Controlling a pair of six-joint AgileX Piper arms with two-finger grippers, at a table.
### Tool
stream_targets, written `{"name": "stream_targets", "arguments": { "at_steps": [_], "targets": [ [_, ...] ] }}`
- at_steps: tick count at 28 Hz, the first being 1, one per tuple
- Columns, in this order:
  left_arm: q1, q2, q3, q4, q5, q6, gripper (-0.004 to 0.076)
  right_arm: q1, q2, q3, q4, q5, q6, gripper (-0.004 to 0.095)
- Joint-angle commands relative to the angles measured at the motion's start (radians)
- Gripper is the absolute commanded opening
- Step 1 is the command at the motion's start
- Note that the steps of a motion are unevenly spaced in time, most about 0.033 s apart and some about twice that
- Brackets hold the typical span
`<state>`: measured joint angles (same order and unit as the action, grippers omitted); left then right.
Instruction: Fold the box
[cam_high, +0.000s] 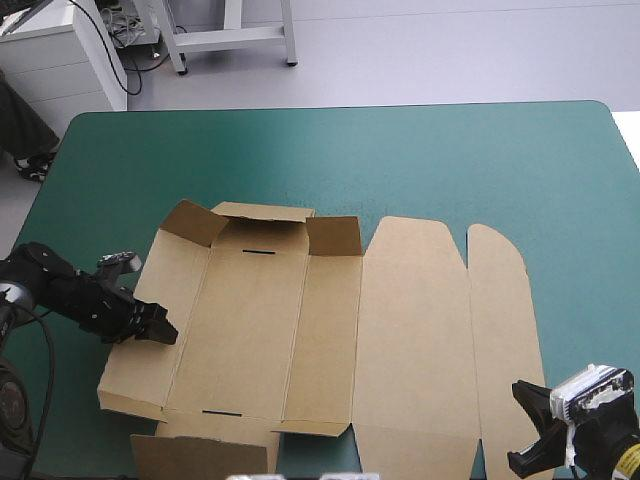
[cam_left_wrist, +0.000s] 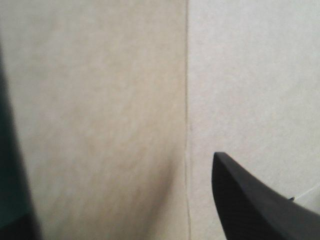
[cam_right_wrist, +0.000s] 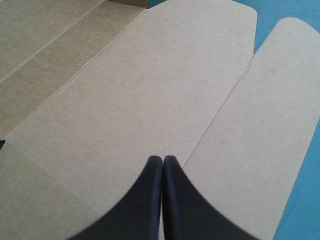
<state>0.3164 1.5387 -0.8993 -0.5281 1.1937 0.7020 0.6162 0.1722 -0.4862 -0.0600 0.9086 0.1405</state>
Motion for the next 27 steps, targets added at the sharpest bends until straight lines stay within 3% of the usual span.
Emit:
{"name": "stream_targets", "arguments": {
  "at_steps": [1,5,11,19,27],
  "targets": [
    [-0.065,-0.030,-0.020,-0.050,0.106,-0.001,0.0365,-0.003,0.011,-0.024,-0.015,-0.078,-0.010,-0.0020],
    [-0.080,-0.030,-0.026,-0.053,0.106,-0.001,0.0186,-0.003,0.011,-0.024,-0.013,-0.078,-0.010,-0.0021],
    [-0.080,-0.030,-0.026,-0.055,0.103,-0.001,-0.0008,-0.003,0.011,-0.024,-0.005,-0.078,-0.010,-0.0020],
    [-0.097,-0.030,-0.063,-0.096,-0.061,-0.006,-0.0008,-0.003,0.011,-0.024,-0.004,-0.078,-0.010,-0.0020],
    [-0.332,-0.025,-0.388,0.202,-0.139,-0.008,-0.0008,-0.003,0.011,-0.024,-0.004,-0.082,-0.010,-0.0020]
  ]
}}
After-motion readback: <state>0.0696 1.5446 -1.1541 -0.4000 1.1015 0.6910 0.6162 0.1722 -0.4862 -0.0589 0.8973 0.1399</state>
